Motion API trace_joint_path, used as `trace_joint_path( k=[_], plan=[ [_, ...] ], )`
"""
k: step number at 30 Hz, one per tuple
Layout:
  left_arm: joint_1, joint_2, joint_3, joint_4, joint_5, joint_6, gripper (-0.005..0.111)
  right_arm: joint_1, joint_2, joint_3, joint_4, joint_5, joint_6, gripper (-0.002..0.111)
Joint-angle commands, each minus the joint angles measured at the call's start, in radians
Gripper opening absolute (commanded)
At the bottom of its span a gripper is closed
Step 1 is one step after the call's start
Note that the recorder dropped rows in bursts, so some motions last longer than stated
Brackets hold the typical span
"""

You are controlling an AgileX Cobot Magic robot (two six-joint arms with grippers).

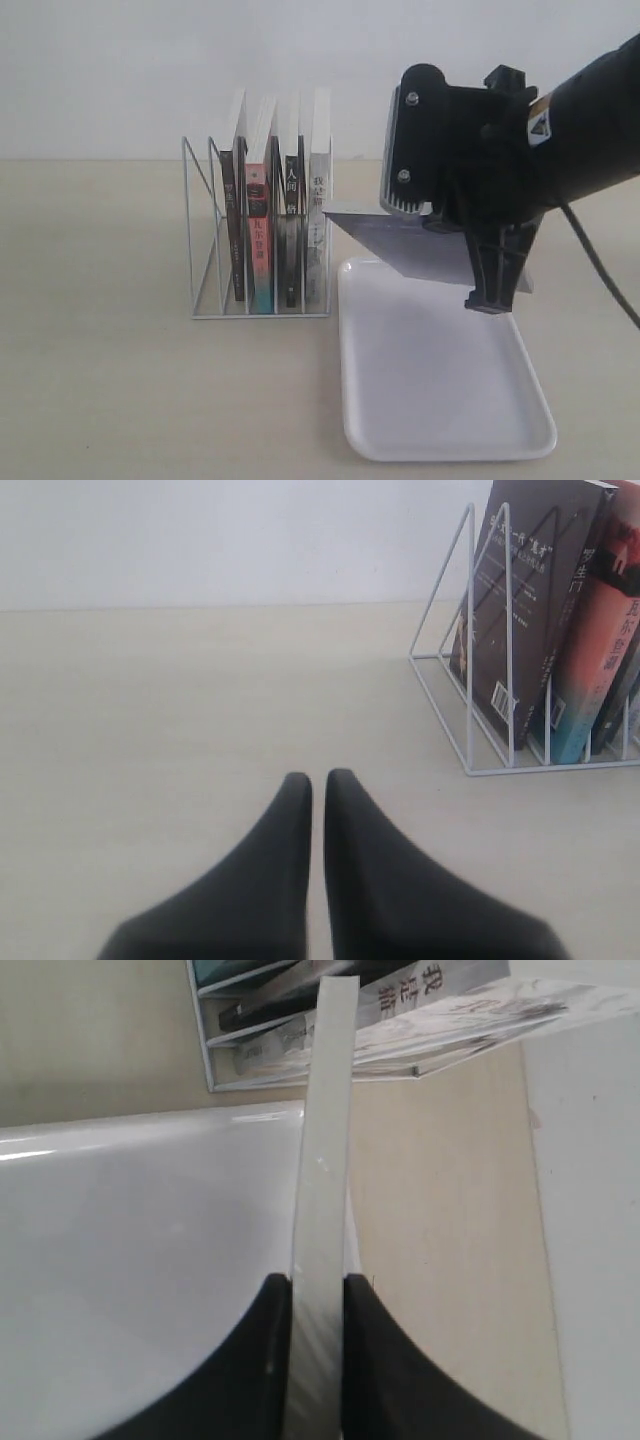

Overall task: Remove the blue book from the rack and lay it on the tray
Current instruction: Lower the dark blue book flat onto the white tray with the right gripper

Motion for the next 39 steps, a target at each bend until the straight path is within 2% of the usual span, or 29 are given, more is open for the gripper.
trace_joint_path(
  k=[1, 10, 15, 23, 39],
  plan=[
    [0.002, -0.003, 0.004, 0.0, -0.003, -0.007, 0.004, -0.003, 0.029, 0.002, -0.019, -0.11, -0.014, 0.0],
    [0.002, -0.003, 0.004, 0.0, -0.003, -0.007, 0.004, -0.003, 0.169, 0.003, -0.043, -0.099, -0.011, 0.0],
    [0.002, -0.003, 0.004, 0.0, -0.003, -0.007, 0.004, -0.003, 0.169, 0.003, -0.043, -0.104, -0.007, 0.0],
    [0.002, -0.003, 0.004, 0.0, -0.003, -0.007, 0.004, -0.003, 0.14, 0.003, -0.041, -0.266, -0.007, 0.0],
    [0.002, -0.003, 0.004, 0.0, -0.003, -0.007, 0.004, -0.003, 0.147, 0.003, -0.036, -0.244, 0.066, 0.0]
  ],
)
